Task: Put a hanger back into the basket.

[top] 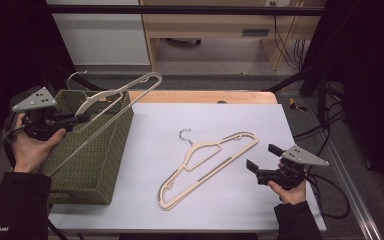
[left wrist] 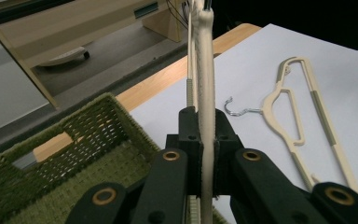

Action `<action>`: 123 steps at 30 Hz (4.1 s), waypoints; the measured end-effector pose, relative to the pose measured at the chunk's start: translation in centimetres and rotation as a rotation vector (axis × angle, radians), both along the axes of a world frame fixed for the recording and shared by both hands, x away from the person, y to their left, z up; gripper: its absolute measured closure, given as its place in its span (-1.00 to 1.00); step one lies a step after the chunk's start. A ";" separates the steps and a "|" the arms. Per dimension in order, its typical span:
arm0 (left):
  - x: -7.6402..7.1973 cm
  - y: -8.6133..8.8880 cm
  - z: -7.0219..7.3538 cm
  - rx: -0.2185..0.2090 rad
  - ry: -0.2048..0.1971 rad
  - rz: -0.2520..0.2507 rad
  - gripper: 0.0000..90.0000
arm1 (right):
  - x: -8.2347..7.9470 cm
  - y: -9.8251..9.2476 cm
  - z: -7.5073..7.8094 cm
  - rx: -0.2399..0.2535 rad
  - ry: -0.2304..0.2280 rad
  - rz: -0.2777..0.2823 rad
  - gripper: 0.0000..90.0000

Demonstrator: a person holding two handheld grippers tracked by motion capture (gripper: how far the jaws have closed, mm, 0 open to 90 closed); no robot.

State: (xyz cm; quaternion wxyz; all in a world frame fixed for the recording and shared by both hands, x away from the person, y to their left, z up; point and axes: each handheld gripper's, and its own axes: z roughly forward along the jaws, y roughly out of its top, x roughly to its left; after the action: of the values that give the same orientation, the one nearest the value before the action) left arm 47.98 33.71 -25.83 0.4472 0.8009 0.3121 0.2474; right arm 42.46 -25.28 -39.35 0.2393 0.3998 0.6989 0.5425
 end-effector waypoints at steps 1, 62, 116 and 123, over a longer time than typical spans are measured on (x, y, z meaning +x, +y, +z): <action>0.0 0.3 -0.1 -0.001 0.001 0.006 0.91 | 0.0 0.0 0.0 0.000 0.000 0.000 -0.93; 1.8 4.1 -13.1 0.216 0.193 0.226 0.79 | 0.1 0.5 -0.2 -0.007 0.013 0.016 -0.92; -5.9 -3.0 -6.2 -0.163 -0.074 0.121 -0.83 | 0.5 2.2 0.9 0.002 0.005 0.051 -0.91; -6.9 -6.9 -7.1 -0.228 -0.103 0.057 -0.85 | 1.4 2.9 0.8 0.013 0.025 0.046 -0.89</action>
State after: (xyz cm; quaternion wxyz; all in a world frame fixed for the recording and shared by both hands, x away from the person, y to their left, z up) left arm 41.04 26.85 -32.98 0.5435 0.7219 0.3375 0.2637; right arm 43.91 -22.42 -38.60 0.2151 0.3920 0.7073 0.5475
